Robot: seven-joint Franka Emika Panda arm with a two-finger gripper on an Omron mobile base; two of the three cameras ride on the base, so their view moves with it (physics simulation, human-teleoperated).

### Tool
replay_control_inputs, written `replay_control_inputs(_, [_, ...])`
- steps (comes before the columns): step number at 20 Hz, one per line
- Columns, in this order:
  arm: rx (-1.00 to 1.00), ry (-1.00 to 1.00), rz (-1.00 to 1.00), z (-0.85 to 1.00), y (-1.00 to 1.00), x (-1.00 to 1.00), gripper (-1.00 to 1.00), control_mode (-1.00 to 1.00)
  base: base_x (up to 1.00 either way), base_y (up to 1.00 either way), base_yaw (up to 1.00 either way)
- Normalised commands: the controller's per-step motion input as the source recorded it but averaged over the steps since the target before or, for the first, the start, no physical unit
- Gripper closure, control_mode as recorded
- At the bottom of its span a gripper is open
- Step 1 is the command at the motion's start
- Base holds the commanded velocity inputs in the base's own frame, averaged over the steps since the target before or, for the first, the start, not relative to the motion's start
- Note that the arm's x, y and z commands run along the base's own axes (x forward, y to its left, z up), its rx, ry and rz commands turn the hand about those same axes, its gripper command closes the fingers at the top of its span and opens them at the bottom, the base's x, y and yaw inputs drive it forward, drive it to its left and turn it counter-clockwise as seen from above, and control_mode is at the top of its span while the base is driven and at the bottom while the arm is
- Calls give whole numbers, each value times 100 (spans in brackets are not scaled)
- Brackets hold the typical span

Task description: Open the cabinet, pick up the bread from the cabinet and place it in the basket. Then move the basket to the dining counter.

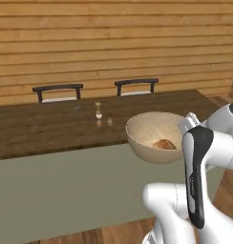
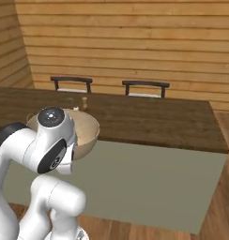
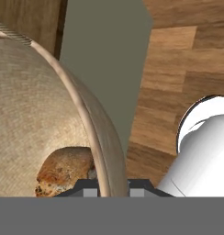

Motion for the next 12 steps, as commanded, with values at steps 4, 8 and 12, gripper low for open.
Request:
replay_control_inputs(4, [0, 0, 0, 0, 0, 0, 100, 100, 36, -100, 9])
replay_control_inputs(8, [0, 0, 0, 0, 0, 0, 100, 100, 50, -88, 12])
replay_control_inputs(12, [0, 0, 0, 0, 0, 0, 100, 100, 65, -41, 8])
